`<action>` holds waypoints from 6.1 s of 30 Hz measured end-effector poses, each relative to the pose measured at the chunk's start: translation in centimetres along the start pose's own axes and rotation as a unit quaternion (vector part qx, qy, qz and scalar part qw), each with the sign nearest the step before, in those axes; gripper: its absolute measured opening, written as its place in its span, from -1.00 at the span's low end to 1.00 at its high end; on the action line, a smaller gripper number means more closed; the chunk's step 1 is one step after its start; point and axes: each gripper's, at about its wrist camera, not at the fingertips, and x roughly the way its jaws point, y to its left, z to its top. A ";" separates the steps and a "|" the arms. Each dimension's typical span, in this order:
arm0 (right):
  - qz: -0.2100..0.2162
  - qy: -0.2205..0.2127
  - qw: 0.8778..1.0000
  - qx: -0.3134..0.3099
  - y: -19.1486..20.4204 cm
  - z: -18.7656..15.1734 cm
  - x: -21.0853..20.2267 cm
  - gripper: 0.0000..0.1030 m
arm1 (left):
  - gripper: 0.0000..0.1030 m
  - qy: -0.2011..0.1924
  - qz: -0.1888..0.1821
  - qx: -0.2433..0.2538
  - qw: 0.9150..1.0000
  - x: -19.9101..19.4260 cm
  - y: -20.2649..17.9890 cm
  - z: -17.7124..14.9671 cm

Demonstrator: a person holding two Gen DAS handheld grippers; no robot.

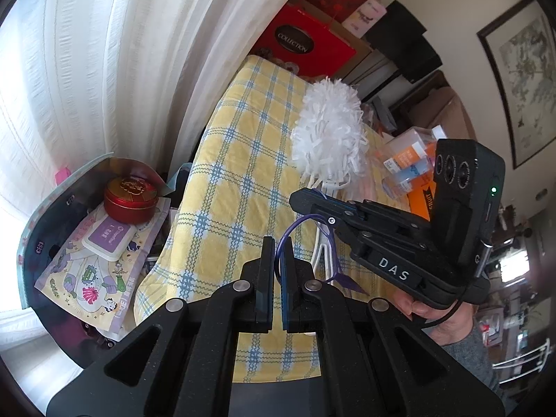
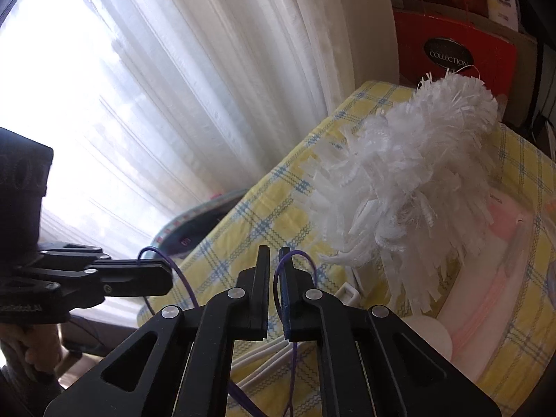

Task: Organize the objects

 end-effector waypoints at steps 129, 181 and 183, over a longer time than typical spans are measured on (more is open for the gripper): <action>-0.085 -0.148 0.985 0.024 -6.1 -2.2 -26.8 -0.39 | -0.96 -0.076 -0.093 0.197 0.973 -5.9 -26.0 3.3; -0.158 -0.086 0.983 0.045 -7.0 -4.0 -24.5 -0.32 | -0.96 -0.038 -0.074 0.158 0.984 -3.7 -21.2 2.4; -0.162 -0.079 0.983 0.040 -6.7 -4.1 -23.9 -0.30 | -0.96 -0.030 -0.059 0.163 0.985 -2.9 -20.6 1.9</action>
